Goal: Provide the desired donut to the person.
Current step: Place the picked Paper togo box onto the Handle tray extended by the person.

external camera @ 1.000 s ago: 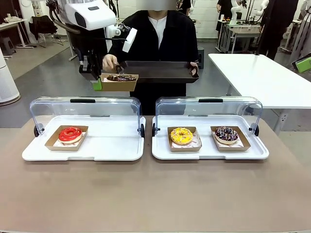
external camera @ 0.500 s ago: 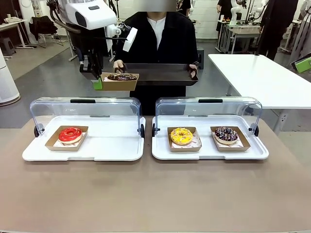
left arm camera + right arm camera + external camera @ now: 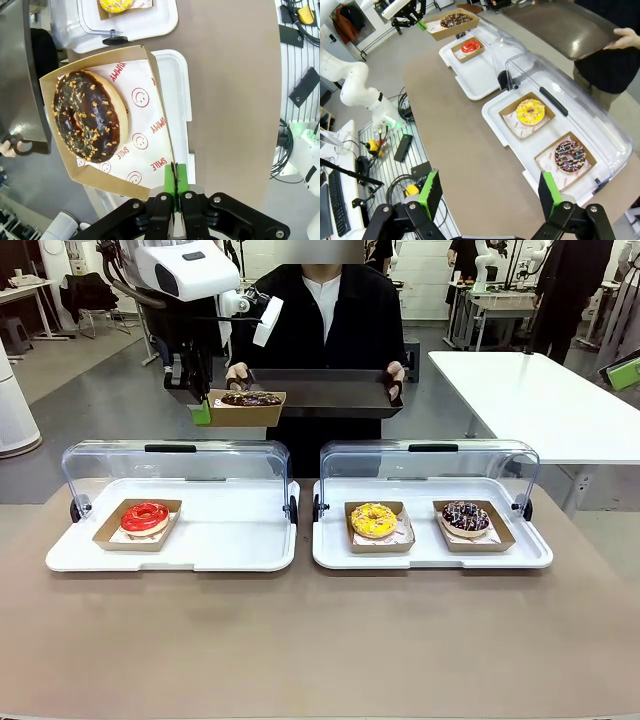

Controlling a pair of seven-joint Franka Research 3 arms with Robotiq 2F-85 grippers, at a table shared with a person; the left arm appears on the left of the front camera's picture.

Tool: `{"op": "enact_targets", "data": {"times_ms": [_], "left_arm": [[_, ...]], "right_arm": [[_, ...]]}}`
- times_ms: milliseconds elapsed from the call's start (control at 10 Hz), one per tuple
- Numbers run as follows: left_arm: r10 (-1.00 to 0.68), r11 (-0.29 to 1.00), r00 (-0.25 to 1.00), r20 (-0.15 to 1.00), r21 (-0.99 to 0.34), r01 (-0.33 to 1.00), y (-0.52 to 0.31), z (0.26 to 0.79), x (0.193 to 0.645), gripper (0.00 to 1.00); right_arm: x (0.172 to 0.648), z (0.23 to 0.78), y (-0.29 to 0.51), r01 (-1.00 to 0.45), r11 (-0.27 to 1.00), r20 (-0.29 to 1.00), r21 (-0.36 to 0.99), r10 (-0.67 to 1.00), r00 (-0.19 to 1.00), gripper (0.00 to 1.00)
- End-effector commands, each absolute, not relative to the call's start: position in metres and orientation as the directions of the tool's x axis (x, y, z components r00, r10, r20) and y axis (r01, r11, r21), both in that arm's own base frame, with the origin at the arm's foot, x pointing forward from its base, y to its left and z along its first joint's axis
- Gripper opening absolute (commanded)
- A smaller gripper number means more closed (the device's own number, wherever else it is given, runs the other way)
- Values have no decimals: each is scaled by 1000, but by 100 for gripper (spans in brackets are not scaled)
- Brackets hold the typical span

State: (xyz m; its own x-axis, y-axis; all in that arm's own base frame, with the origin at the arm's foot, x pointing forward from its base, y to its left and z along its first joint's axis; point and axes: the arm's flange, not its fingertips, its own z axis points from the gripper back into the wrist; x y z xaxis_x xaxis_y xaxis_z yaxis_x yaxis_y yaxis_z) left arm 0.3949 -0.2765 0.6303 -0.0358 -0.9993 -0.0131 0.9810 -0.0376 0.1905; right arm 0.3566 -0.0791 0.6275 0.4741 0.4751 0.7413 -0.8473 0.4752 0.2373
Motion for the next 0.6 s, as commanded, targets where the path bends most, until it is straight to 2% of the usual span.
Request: {"op": "enact_targets", "data": {"times_ms": [0,500], "left_arm": [[-999,-34,-34,-5,197,980,-275,634,392,0],[-999,-34,-34,-5,197,980,-275,634,392,0]], "right_arm": [[356,627,-79,-850,469,747,241,470,471,100],[356,627,-79,-850,469,747,241,470,471,100]]}}
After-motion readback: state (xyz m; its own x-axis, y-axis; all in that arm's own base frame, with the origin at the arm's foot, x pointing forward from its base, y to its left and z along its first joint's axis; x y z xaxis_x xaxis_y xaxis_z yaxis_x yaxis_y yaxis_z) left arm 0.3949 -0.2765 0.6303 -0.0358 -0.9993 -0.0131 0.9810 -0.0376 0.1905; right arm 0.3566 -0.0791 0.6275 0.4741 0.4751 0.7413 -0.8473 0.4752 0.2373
